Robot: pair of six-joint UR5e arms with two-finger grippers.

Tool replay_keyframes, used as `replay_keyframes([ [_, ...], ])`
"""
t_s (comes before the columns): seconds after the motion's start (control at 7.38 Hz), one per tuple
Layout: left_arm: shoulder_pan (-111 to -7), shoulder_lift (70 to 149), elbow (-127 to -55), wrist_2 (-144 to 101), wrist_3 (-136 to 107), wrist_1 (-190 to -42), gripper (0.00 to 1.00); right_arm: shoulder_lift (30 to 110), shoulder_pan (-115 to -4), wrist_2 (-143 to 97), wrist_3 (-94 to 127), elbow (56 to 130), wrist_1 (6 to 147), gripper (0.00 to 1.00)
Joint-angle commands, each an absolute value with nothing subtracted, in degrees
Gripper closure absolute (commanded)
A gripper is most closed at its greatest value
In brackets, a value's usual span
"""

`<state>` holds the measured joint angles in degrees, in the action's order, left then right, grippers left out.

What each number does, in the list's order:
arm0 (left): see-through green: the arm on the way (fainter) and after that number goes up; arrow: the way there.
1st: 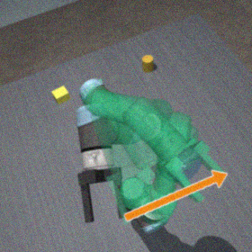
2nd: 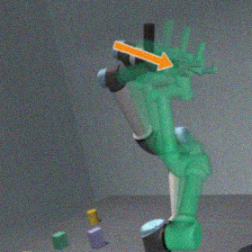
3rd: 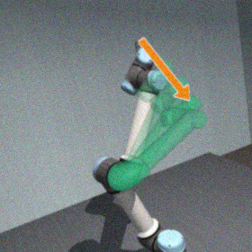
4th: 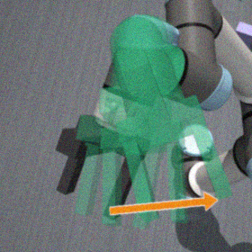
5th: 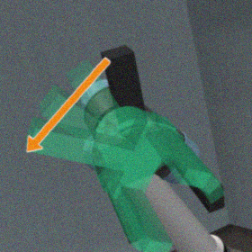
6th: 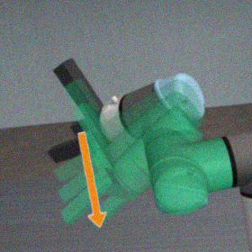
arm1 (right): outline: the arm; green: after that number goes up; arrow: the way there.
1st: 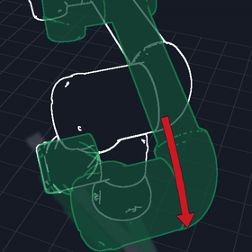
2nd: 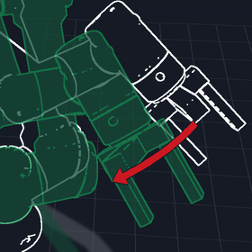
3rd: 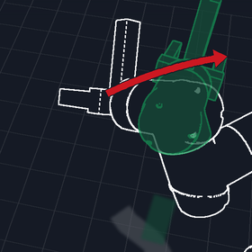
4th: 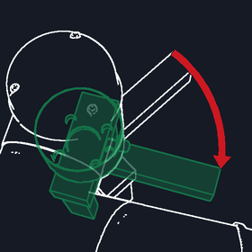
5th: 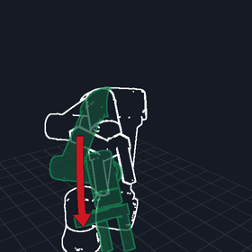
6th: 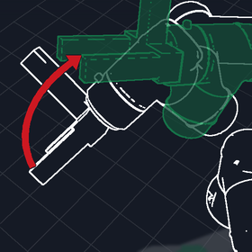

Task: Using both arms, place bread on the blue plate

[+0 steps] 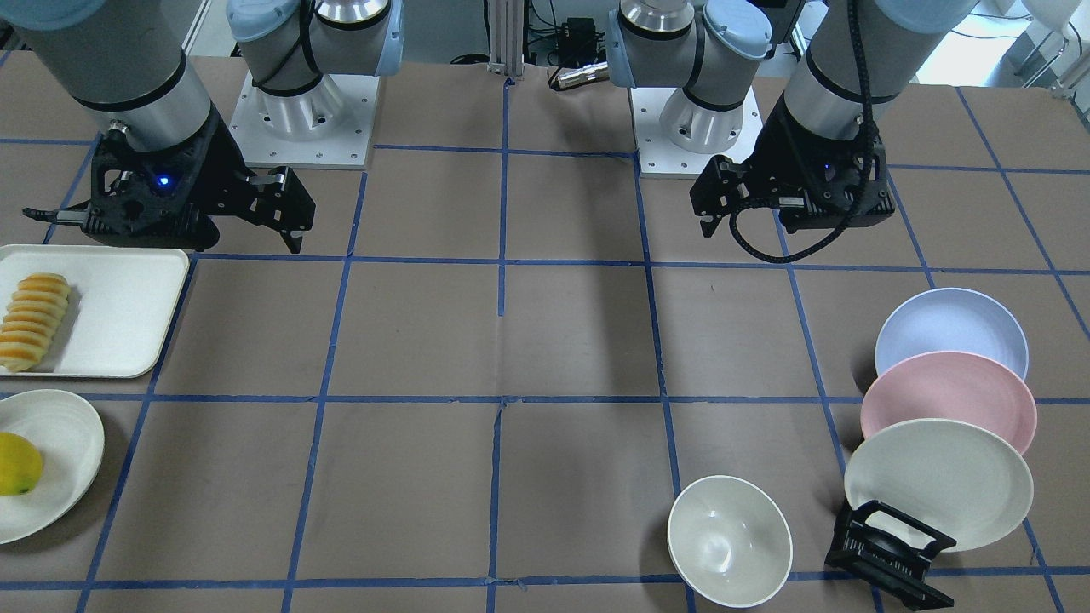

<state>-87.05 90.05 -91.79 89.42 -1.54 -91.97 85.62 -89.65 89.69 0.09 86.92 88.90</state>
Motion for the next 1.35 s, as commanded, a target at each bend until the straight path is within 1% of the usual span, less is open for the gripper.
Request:
replay_keyframes([
  [0.0,-86.6,89.0,-92.5,89.7,2.7,-92.1,0.0,85.5,-89.6,89.6,0.1,86.9,89.0,0.0],
  [0.95,-86.0,88.5,-92.5,89.8,2.5,-92.0,0.0,85.5,-89.6,89.6,0.1,87.0,89.0,0.0],
  [1.22,-85.9,88.4,-92.5,89.8,2.5,-92.4,0.0,85.8,-86.7,90.3,-1.0,88.8,88.5,0.0],
])
